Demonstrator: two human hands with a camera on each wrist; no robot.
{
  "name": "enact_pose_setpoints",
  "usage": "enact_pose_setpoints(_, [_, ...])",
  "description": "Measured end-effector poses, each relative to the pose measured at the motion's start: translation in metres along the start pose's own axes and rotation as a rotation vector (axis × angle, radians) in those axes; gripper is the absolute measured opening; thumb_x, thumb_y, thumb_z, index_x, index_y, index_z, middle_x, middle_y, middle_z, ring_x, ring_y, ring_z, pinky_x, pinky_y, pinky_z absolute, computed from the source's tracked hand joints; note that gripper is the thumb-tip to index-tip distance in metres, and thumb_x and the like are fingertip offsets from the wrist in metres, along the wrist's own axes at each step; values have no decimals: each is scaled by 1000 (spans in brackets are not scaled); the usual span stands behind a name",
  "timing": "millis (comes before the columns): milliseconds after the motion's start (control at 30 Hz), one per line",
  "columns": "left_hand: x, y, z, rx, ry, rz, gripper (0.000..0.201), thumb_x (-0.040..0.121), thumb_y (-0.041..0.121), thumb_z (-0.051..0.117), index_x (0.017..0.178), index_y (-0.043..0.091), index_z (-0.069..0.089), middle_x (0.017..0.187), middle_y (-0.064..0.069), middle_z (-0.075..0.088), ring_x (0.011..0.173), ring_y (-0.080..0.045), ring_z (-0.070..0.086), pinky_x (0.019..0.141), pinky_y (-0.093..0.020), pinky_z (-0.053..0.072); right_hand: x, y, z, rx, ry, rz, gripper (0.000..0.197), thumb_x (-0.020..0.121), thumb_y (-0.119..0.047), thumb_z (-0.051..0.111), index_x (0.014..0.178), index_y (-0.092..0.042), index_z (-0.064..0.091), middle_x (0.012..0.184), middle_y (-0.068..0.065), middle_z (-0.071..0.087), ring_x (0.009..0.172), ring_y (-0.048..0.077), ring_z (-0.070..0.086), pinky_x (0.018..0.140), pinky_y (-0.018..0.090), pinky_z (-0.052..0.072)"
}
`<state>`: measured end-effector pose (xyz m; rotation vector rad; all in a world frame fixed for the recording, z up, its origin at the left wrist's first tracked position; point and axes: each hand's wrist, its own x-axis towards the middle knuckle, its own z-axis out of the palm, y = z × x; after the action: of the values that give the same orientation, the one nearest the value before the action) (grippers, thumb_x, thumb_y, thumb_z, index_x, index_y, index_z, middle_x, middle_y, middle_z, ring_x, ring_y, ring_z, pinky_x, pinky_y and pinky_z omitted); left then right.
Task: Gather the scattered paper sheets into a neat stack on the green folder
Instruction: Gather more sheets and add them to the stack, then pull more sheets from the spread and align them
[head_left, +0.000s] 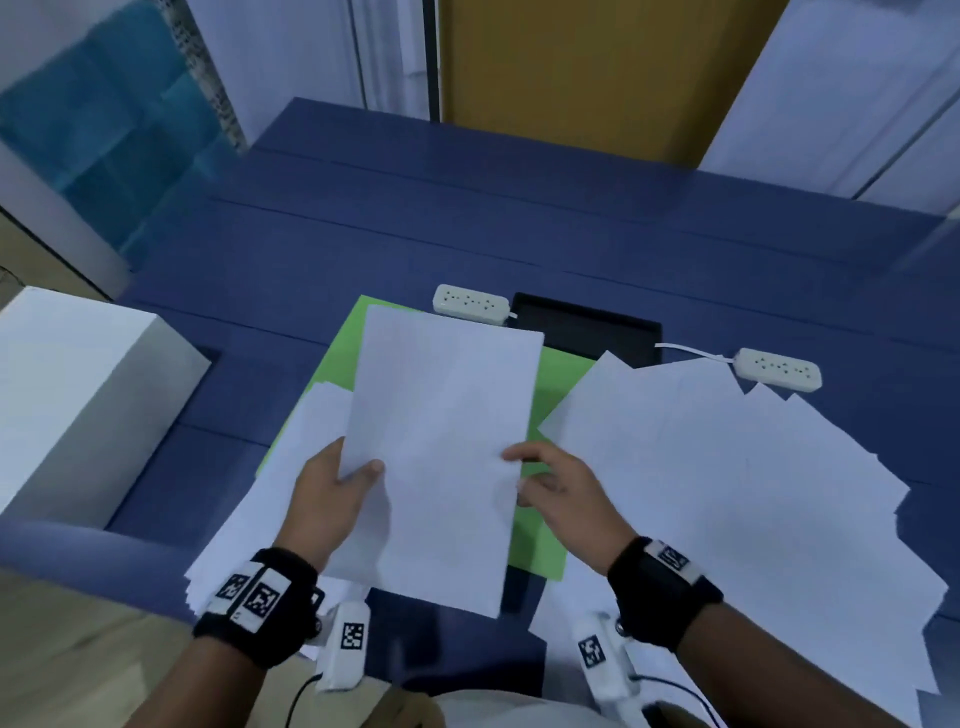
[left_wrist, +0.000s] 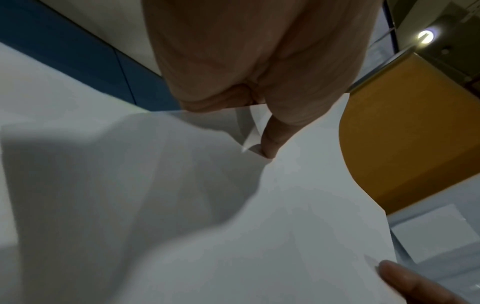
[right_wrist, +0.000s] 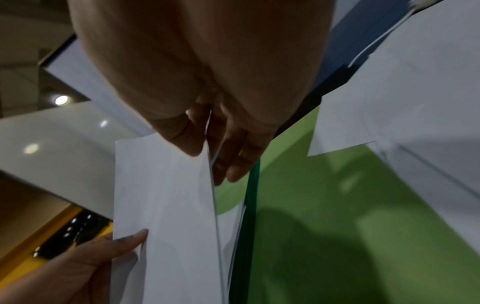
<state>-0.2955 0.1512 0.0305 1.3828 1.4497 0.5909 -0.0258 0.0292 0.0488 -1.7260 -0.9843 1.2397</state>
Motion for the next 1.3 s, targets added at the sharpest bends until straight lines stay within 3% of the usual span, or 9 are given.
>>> enact_pose_setpoints(100, [18,-19,-40,58,14,-58,17,92,17,71,108,20,72,102,-2,78,94,-27,73,89,-53,59,22,-14,37,-142,-221,70,38,103,-13,59,133,-34,68,55,-19,48,54,14,44,65,26,41])
enact_pose_setpoints(167, [28,-26,-60,133,6,-95,31,79,26,67,110,21,70,105,-3,76,97,-28,71,91,-55,58,33,-23,61,-236,-341,99,42,104,-16,59,144,-27,62,87,-31,67,72,-10,56,80,15,48])
enact_pose_setpoints(233, [36,-33,-76,198,-21,-146,33,68,28,61,98,22,71,98,-1,76,91,-25,70,87,-51,57,43,-24,85,-375,-457,115,47,105,-21,58,152,-25,55,144,-11,62,114,4,60,102,20,43])
enact_pose_setpoints(367, [53,-59,-97,404,-83,-242,12,78,11,64,86,18,69,94,-11,72,86,-33,65,83,-52,56,55,-21,121,-577,-615,139,54,107,-29,54,159,-18,43,164,4,42,148,24,42,112,28,34])
enact_pose_setpoints(600, [72,-99,-104,654,-70,-290,33,89,-8,52,119,1,62,107,-20,63,91,-37,55,84,-45,45,64,-12,135,-673,-623,183,39,99,-34,56,115,0,62,128,24,63,106,35,59,87,41,47])
enact_pose_setpoints(700, [76,-105,-101,725,-21,-308,33,91,-9,55,123,-5,56,114,-24,58,100,-41,51,87,-45,37,67,-14,122,-655,-575,187,48,104,-35,57,141,-4,58,145,14,58,130,32,55,107,42,45])
enact_pose_setpoints(867, [81,-107,-91,945,74,-362,67,84,28,76,142,10,47,140,-28,49,127,-50,44,103,-62,39,67,-18,99,-566,-487,206,48,104,-25,55,138,9,54,144,28,56,133,45,53,112,54,43])
enact_pose_setpoints(1000, [71,-79,-58,900,195,-93,70,78,28,85,139,15,53,137,-31,49,125,-54,40,103,-69,32,58,-19,73,-433,-406,224,49,105,-29,58,148,-7,55,153,11,56,136,31,55,116,45,43])
enact_pose_setpoints(1300, [45,0,76,735,-168,195,49,90,38,75,135,26,60,127,-12,61,118,-39,55,99,-55,42,30,16,-4,-119,-140,268,48,102,-28,63,148,-15,57,141,0,64,106,18,70,86,30,56])
